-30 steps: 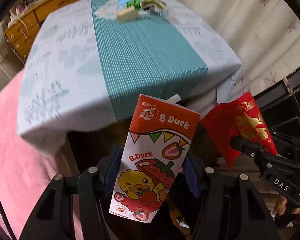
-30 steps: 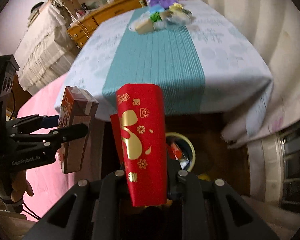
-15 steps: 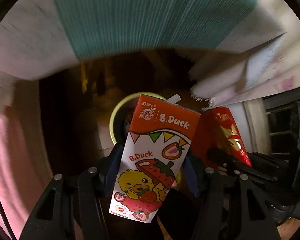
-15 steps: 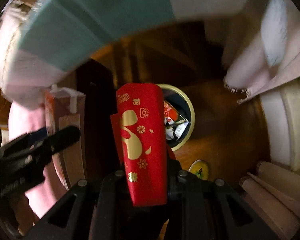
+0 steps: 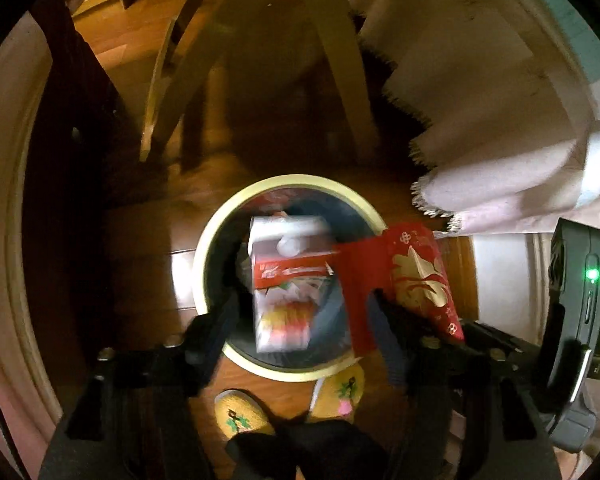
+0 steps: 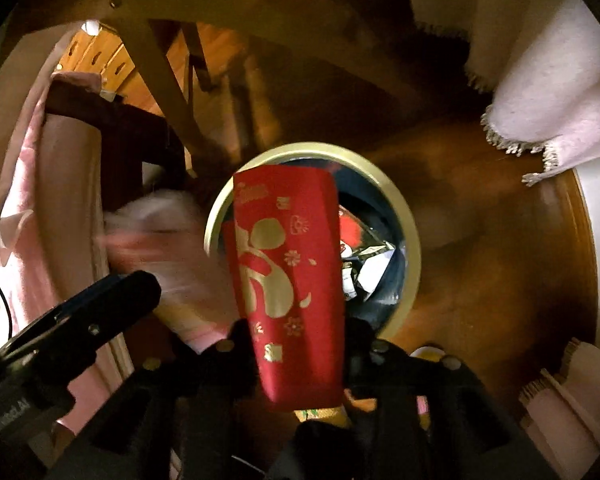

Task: Collect trash
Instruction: 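Lower both tools over the floor bin and open them, dropping carton and envelope, then raise both tools back above the table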

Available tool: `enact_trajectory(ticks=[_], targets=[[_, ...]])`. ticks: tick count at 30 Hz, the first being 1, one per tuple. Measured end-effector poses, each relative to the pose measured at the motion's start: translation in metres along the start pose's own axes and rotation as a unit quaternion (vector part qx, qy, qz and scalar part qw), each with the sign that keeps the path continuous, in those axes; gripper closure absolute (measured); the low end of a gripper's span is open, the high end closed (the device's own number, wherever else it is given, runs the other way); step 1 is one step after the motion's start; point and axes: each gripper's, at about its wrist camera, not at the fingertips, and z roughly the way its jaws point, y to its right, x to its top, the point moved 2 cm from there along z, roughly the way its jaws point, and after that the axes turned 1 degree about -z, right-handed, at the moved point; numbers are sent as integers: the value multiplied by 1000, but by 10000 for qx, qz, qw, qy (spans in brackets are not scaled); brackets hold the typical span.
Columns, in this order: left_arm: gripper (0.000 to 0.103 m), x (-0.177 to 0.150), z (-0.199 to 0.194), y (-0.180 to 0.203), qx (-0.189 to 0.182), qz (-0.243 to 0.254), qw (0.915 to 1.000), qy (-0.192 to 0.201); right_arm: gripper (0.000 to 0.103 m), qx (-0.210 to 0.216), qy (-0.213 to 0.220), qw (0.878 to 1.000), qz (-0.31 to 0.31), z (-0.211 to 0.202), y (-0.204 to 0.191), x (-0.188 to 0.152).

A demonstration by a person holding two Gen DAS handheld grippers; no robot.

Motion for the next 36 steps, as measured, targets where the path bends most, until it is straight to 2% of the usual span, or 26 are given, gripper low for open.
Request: enact_trajectory(ticks=[1,2,3,5,6,12,17,25,29,36], targets=[[18,1,2,-2,55,-14,10000,-40,57,-34,-19,10000,17,4,0,1],[15,3,2,-5,84,-54,9999,-51,52,-67,-43,10000,36,6,1,3],[14,3,2,-7,110,-67,9999,-69,49,-72,-50,9999,70,7,2,4],[14,2,0,-10,248,-56,9996,-108,32,-39,-28,9999,153,6,3,4],[14,1,-2,-12,339,-52,9994,-101,30,-36,-2,9998,171,6,3,5],[14,-3,-27,-20,491,-41,9987,-109,29,-82,109,9997,183,-13,-3,1],[14,-6,-75,-10,491,105,9987,-37,29,-94,135,9999,28,-54,-21,-9],[14,1,-201,18,344,506,9971,446,29,-32,418,9990,-119,-160,-60,-24],[14,3,-268,33,343,866,9927,765,29,77,684,9976,-100,-213,-78,-30],[14,-1,-357,54,324,1403,9825,1179,29,171,1169,9921,-413,-302,-122,-38]])
